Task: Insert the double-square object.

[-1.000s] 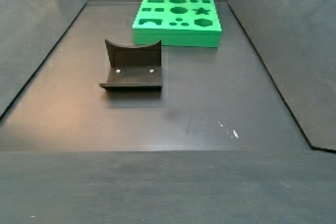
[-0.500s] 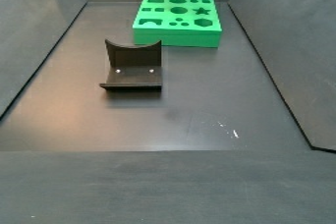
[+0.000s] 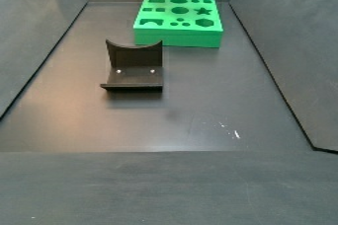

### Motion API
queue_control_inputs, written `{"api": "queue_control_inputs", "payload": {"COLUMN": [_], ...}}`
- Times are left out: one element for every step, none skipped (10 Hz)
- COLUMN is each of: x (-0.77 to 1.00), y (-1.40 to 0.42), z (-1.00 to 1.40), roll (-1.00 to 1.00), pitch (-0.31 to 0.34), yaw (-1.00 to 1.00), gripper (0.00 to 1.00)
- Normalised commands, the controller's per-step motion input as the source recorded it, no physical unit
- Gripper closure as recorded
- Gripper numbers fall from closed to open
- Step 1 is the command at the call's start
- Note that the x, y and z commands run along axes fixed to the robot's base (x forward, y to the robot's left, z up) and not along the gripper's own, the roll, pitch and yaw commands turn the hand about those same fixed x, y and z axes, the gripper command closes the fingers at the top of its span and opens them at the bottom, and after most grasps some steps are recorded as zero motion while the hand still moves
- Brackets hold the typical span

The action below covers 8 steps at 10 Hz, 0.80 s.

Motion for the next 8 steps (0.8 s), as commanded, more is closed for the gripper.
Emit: {"api": "queue_control_inputs", "payload": {"x": [0.65, 0.51, 0.31, 0.26, 0.16, 0.05, 0.05, 0.04], "y": [-0.25, -0.17, -0.05, -0.04, 0.0, 0.0, 0.0, 0.0], "z": [-0.4, -0.31, -0.15, -0.04, -0.03, 0.0, 0.0, 0.0], "roll": [0.04, 0.03, 0.01, 0.0, 0.0, 0.01, 0.01, 0.01], "pitch": [0.0, 0.0, 0.0, 0.0, 0.0, 0.0, 0.0, 0.0], "yaw": [-0.46, -0.61, -0.8, -0.85, -0.93, -1.0, -1.0, -1.0], "gripper": [1.0, 1.0, 1.0, 1.0, 1.0, 1.0, 1.0, 1.0]}}
